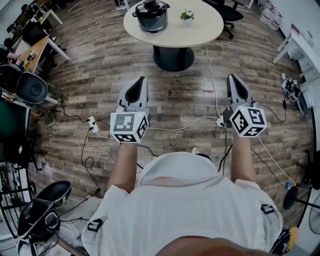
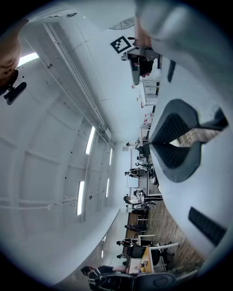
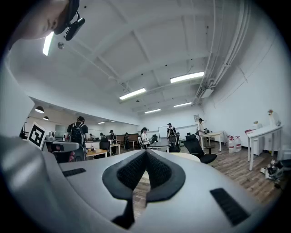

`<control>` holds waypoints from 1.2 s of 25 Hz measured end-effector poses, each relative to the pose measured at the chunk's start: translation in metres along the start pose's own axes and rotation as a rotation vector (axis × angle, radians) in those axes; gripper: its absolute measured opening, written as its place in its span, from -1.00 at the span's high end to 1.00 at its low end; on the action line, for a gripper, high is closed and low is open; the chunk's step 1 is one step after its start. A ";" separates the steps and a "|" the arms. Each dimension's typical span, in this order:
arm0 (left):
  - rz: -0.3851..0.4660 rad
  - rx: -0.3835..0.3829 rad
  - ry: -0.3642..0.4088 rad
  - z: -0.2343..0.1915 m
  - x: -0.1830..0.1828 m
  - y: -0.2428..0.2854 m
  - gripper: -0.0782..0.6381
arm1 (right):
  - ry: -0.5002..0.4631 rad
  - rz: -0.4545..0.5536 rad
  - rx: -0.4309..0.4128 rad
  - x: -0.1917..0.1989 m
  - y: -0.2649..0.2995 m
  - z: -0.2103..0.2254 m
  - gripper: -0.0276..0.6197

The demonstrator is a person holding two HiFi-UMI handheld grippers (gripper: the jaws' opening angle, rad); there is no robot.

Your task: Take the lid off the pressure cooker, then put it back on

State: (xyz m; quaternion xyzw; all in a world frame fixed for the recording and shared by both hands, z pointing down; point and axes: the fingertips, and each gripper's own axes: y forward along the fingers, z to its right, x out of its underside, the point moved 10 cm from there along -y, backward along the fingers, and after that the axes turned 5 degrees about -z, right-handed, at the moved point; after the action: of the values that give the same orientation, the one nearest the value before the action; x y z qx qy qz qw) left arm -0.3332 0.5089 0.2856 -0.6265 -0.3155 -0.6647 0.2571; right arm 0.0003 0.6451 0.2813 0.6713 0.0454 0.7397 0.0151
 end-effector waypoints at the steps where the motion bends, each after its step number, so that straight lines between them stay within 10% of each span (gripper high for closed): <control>1: -0.002 0.001 -0.001 0.000 0.000 0.001 0.77 | -0.001 -0.001 -0.001 -0.001 0.001 0.001 0.91; 16: -0.040 -0.015 -0.018 0.015 0.004 0.031 0.77 | -0.004 -0.023 -0.017 0.003 0.013 0.031 0.91; 30: -0.080 -0.074 -0.026 0.108 0.017 0.107 0.77 | 0.050 -0.072 -0.157 0.029 0.036 0.150 0.91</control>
State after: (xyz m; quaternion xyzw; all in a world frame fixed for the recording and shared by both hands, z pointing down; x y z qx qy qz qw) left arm -0.1834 0.5183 0.3148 -0.6312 -0.3188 -0.6772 0.2030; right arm 0.1481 0.6185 0.3270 0.6472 0.0117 0.7566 0.0930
